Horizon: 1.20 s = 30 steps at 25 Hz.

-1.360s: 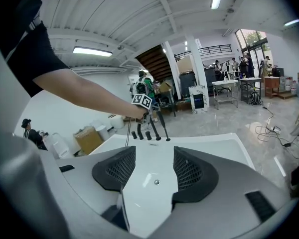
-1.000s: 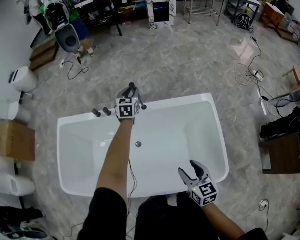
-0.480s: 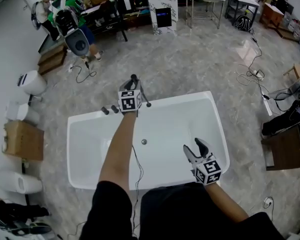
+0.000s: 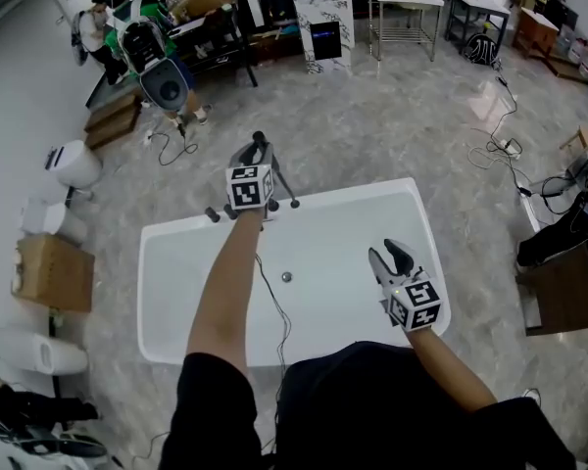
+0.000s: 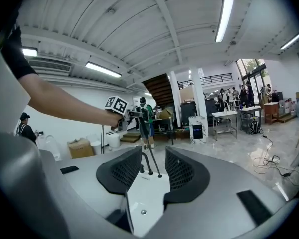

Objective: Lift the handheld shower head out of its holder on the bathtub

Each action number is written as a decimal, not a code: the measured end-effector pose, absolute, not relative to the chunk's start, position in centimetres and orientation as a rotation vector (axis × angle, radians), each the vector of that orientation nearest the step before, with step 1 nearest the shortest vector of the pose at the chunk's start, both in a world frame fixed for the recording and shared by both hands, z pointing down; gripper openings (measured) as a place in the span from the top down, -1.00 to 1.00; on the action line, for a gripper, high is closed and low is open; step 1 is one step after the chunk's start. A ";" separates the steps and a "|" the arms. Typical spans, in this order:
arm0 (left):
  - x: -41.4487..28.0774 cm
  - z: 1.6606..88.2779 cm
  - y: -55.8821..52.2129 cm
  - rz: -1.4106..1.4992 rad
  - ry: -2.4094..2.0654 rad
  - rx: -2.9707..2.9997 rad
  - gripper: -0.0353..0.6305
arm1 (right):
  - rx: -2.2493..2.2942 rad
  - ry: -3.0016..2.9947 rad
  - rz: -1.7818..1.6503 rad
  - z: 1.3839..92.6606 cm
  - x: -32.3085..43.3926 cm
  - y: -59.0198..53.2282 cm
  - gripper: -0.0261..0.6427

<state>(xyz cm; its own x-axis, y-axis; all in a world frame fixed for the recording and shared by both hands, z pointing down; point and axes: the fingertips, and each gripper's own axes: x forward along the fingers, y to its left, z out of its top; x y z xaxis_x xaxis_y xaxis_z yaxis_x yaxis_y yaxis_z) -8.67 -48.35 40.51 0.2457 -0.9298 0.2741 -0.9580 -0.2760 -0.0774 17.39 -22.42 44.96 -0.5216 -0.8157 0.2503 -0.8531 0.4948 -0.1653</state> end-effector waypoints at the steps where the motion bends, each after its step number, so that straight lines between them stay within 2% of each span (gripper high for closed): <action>1: -8.7 40.2 -48.3 0.406 -1.828 2.397 0.55 | 1.462 -2.597 0.398 44.6 17.6 -22.7 0.51; 5: -9.1 39.4 -47.9 0.383 -1.856 2.387 0.55 | 1.465 -2.624 0.363 43.3 18.2 -23.8 0.75; 9: -9.7 39.0 -47.6 0.401 -1.865 2.395 0.55 | 1.474 -2.643 0.307 41.4 18.1 -25.3 0.85; 30: -10.3 40.0 -48.7 0.424 -1.821 2.407 0.55 | 1.537 -2.637 0.151 38.4 17.8 -26.8 0.93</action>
